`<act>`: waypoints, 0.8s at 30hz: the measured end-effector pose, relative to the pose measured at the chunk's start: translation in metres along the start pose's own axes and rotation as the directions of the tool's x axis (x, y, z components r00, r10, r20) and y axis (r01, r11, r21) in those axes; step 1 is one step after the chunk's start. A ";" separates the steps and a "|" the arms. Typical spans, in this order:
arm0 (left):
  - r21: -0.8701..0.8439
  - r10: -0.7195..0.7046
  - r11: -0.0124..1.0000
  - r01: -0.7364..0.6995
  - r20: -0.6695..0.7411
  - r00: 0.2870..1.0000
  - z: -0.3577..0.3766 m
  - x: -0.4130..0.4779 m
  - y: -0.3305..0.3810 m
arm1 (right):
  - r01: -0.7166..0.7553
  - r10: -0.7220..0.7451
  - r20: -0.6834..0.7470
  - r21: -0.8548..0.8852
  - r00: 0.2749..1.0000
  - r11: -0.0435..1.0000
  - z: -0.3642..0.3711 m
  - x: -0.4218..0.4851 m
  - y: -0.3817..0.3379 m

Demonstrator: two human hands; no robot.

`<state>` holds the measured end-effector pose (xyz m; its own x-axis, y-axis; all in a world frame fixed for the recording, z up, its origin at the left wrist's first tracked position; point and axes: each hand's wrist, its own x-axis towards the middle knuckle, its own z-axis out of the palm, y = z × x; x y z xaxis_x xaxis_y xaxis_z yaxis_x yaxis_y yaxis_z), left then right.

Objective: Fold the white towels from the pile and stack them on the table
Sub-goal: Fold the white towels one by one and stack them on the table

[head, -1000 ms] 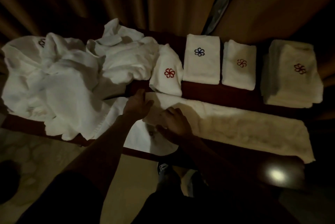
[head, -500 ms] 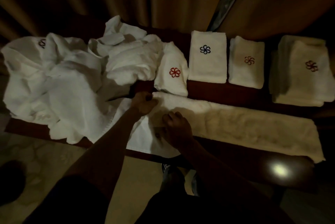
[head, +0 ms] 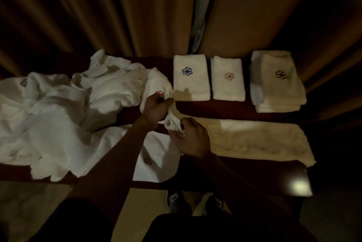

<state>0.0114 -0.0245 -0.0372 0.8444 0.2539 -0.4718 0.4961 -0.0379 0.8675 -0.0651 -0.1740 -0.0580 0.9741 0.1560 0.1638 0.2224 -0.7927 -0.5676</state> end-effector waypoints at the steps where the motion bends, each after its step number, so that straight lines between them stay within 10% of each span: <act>1: 0.001 0.020 1.000 -0.020 0.001 1.000 0.014 -0.002 0.006 | -0.030 0.031 -0.027 0.017 0.999 0.999 -0.011 0.000 0.004; 24: 0.164 0.027 0.984 -0.069 0.247 0.969 0.273 -0.054 -0.009 | -0.352 0.377 -0.180 0.155 0.909 0.923 -0.120 -0.074 0.203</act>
<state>0.0165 -0.3016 -0.0625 0.8812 0.0058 -0.4728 0.4630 -0.2137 0.8602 -0.0968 -0.4172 -0.0881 0.9616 -0.2626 0.0802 -0.1311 -0.6956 -0.7064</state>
